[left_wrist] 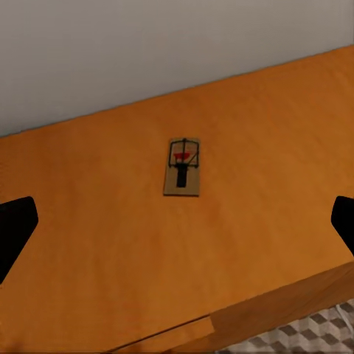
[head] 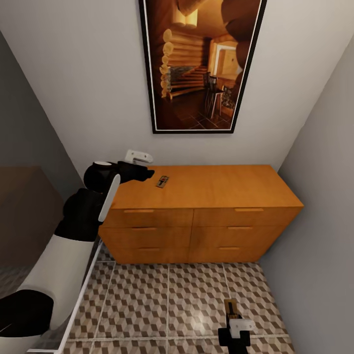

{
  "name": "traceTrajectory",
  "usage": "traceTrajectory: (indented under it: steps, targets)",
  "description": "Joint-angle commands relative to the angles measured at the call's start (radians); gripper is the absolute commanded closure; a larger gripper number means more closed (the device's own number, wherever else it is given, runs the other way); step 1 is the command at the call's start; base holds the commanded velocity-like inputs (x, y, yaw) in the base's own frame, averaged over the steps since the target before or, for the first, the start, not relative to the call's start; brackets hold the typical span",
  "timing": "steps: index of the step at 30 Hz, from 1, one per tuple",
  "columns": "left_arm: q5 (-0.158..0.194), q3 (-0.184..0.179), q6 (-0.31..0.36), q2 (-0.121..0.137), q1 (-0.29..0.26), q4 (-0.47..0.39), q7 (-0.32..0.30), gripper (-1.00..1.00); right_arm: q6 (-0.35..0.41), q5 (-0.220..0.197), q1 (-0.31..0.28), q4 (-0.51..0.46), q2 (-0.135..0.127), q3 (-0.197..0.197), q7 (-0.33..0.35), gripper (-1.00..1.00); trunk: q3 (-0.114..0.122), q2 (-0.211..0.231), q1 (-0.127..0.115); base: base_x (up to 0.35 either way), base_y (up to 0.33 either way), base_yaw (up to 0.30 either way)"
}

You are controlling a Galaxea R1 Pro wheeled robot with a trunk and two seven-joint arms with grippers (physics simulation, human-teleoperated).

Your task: Take the four mousetraps from the cabinet in the bathroom and place them on the bathroom floor. Make sure all four end up on the same floor surface, and ensure that at least two of them are either under or directly next to the same bathroom sink.

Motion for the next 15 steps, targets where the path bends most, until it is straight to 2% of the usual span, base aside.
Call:
traceTrajectory:
  steps: [1, 4, 8, 15]
  targets:
    - [0.002, 0.0, 0.005, 0.002, -0.001, 0.001, -0.002, -1.0, 0.005, -0.005, -0.001, 0.001, 0.001, 0.009, -0.004, 1.0, -0.002, -0.002, 0.001, 0.0, 0.0, 0.0]
    - [0.003, 0.0, 0.005, 0.005, 0.009, 0.006, -0.004, -1.0, 0.051, -0.005, -0.001, 0.001, 0.001, 0.009, 0.0, 1.0, -0.002, -0.002, 0.001, 0.0, 0.0, 0.0]
    - [0.003, 0.0, 0.004, 0.006, 0.026, 0.007, -0.004, -1.0, 0.076, -0.005, -0.001, 0.0, 0.001, 0.009, 0.018, 1.0, -0.002, -0.002, 0.001, 0.057, 0.0, 0.0]
    - [0.003, -0.001, 0.004, 0.006, 0.033, 0.008, -0.005, -1.0, 0.082, -0.005, -0.001, 0.0, 0.001, 0.009, 0.045, 1.0, -0.002, -0.002, 0.001, 0.267, 0.0, 0.0]
